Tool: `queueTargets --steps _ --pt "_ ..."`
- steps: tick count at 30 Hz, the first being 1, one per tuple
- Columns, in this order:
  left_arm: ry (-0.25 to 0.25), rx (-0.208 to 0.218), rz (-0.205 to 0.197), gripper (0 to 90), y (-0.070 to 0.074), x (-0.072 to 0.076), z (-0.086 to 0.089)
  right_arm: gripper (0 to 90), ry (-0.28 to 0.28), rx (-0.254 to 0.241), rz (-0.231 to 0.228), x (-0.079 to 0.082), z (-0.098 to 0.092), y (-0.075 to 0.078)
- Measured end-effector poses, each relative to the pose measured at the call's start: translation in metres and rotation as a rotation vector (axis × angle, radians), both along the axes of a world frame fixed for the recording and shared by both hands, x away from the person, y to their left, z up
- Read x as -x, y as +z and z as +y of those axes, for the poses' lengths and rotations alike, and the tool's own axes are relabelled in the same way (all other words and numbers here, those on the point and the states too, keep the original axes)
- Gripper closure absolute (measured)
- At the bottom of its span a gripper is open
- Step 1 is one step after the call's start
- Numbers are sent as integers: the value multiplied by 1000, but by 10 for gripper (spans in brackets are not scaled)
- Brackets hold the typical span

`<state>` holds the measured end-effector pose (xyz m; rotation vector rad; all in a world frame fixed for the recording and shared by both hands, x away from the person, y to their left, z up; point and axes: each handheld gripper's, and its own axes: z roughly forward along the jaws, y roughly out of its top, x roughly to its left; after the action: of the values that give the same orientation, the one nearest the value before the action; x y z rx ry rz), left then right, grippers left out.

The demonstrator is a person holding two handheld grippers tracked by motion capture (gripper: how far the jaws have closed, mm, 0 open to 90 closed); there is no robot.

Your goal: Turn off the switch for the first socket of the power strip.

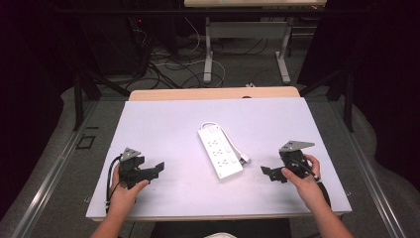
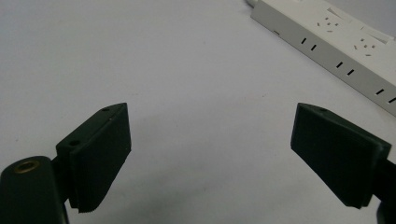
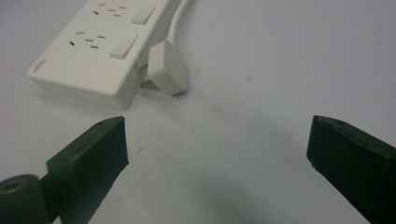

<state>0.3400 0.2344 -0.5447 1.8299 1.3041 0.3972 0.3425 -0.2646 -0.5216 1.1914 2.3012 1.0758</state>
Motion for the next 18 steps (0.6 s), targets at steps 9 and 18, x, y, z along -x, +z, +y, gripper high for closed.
queueTargets --steps 9,18 --pt "0 -13 2 126 0 0 1 0 -97 -19 -8 10 -31 -9" --pt "-1 -15 13 127 0 0 3 0 -165 -14 -23 18 -50 -17"
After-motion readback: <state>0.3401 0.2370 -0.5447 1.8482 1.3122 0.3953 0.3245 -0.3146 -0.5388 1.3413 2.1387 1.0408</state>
